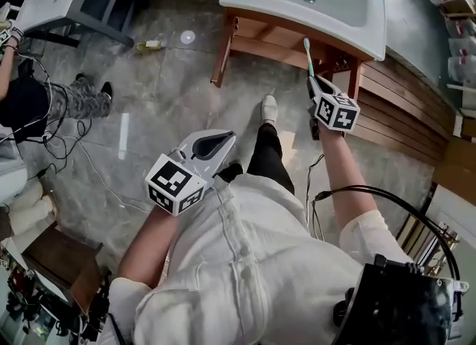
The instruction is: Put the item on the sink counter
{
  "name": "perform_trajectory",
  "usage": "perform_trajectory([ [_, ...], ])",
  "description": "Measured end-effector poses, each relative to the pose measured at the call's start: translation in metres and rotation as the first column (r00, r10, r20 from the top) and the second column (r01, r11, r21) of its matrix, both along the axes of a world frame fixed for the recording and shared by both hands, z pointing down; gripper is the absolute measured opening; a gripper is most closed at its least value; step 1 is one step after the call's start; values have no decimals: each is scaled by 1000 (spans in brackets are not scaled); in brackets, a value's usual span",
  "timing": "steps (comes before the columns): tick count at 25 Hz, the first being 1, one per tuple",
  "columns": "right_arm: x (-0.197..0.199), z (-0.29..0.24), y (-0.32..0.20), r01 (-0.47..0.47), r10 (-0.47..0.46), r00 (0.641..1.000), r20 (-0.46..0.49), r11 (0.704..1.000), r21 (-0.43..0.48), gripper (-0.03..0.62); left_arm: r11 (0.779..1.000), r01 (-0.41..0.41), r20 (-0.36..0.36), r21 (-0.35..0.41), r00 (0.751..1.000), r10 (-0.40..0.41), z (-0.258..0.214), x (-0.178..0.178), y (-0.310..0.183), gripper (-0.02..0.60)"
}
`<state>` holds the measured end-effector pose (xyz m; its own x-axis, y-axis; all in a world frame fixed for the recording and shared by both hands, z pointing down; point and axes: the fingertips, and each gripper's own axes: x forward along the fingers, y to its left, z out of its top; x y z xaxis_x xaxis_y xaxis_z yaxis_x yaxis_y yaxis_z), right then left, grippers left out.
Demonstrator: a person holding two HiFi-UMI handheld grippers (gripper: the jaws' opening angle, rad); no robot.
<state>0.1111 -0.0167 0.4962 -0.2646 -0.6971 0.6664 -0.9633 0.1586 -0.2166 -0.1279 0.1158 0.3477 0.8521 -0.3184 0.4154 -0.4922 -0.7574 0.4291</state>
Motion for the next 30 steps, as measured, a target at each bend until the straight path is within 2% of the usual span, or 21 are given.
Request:
perform_trajectory([
  [9,-48,85,-5,43,-40,998,42,997,-71,52,999,18,25,-36,1000,-17,28,-7,13,5],
  [14,-55,128,-38,41,-36,998,52,995,-89,52,997,42,27,-71,999,-41,50,0,9,5],
  [21,-49,199,-95,38,-33,999,40,992,-121,52,996,58,41,-71,998,-55,89,25,-9,6],
  [26,-49,248,-138,21,-16,999,36,989,-149,52,989,108,16,-96,994,-107,114,42,-31,5],
  [28,-50,262,-158,14,-8,999,39,989,-146,52,982,143,11,-122,990,-143,124,46,-40,5],
  [30,-51,274,-179,0,6,999,45,991,-135,52,981,159,9,-115,987,-159,137,49,-48,5],
])
